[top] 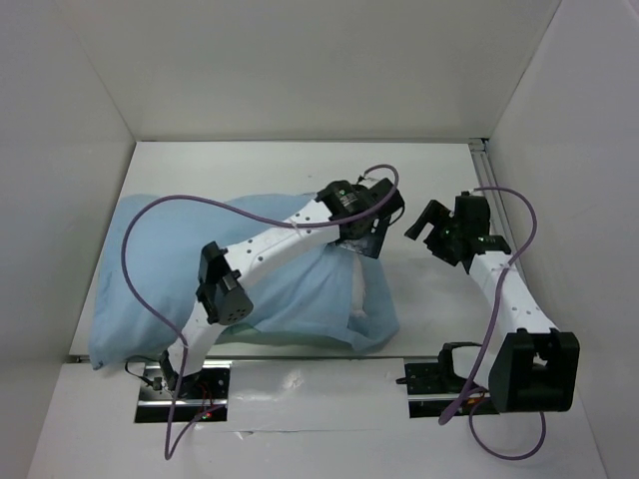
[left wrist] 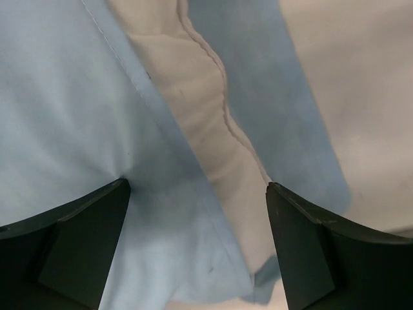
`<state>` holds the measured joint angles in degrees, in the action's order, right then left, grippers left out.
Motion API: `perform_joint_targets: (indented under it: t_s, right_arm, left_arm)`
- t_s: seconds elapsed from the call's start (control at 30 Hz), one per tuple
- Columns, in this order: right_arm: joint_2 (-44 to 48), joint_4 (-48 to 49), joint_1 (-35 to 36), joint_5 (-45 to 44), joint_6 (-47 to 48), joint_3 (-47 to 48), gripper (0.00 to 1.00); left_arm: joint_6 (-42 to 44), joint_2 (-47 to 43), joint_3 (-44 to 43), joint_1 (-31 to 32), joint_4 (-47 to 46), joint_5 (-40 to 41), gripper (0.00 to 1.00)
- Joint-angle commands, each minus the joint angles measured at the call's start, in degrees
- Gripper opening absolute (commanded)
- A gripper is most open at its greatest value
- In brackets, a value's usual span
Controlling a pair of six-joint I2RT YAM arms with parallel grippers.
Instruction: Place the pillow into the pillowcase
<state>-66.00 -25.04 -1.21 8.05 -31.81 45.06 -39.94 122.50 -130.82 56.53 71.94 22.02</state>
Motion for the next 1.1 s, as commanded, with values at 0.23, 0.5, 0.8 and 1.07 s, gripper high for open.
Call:
perform_joint_targets:
  t_s: [0.23,0.5,0.8,1.07]
  right_arm:
    - [4.4,-3.4,-2.5,2.0,3.2,0.6,1.0]
    - [5.5,-4.1,-3.5,2.1,3.2,0.6,1.0]
    - [3.5,-3.0,-3.5,12.2,6.5,5.4,0.98]
    - [1.6,7.2,7.6,20.7,0.6,11.5,0.8]
  left_arm:
    - [-8.6,12.1,8.0,0.9,6.1,19.9,1.0]
    - [-0.2,6.4,13.1,-0.4,-3.2,12.3,0.0]
    - [19.3,-14.5,2.5,-5.2,-4.3,-10.0,0.0]
    - [14.2,-41.2,31.9,-9.0,-23.6,-22.5,0.0]
